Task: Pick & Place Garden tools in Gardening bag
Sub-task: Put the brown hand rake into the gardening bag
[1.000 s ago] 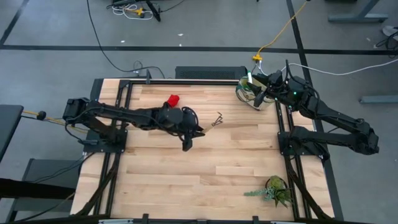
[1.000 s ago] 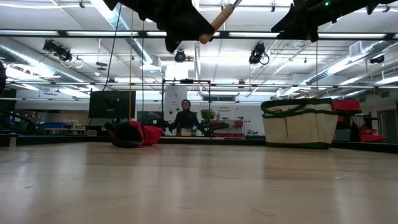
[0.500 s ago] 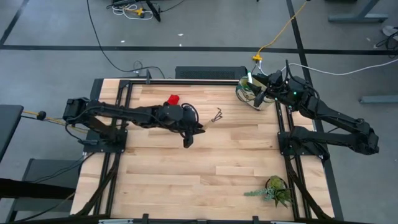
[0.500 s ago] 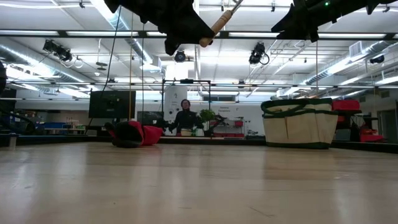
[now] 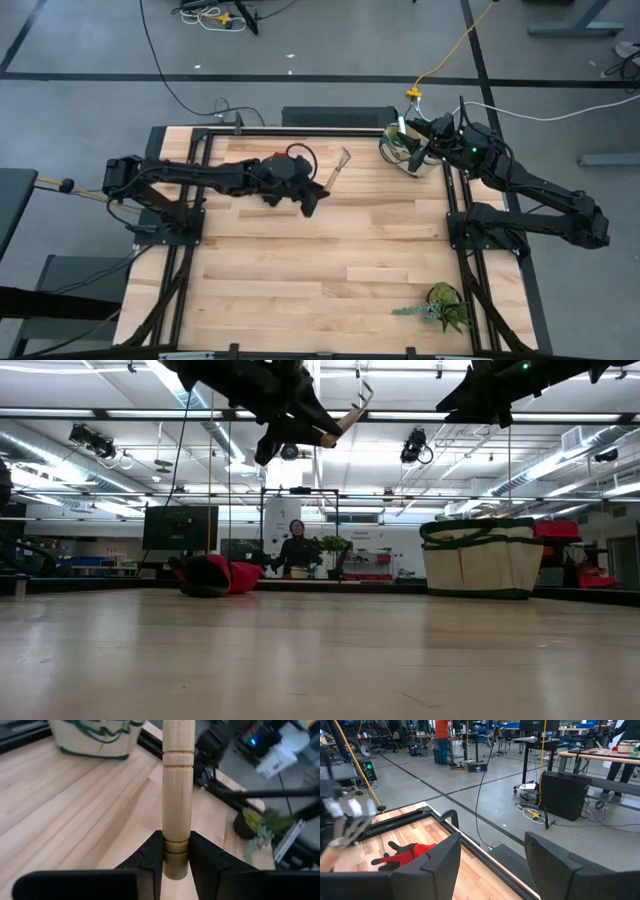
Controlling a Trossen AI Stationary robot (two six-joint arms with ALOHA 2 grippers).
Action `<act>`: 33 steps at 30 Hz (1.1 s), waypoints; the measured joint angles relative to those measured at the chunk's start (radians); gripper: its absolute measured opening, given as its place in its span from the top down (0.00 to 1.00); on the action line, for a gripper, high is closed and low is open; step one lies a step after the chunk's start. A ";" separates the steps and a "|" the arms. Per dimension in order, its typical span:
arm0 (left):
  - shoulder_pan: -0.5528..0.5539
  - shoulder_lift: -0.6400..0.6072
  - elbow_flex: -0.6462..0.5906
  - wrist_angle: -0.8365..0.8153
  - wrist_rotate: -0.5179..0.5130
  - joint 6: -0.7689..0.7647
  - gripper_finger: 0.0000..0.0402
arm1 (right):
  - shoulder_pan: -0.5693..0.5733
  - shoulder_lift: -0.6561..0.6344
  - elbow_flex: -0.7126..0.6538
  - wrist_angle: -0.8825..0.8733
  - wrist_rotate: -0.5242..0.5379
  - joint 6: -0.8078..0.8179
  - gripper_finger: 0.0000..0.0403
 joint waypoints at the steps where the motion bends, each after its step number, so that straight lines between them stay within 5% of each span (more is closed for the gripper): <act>1: 0.008 0.000 0.000 0.000 0.000 -0.023 0.80 | 0.000 0.000 0.000 0.000 0.000 0.000 0.45; 33: 0.263 0.000 0.000 0.264 0.184 -0.291 0.80 | 0.000 0.000 0.000 0.000 0.000 0.009 0.45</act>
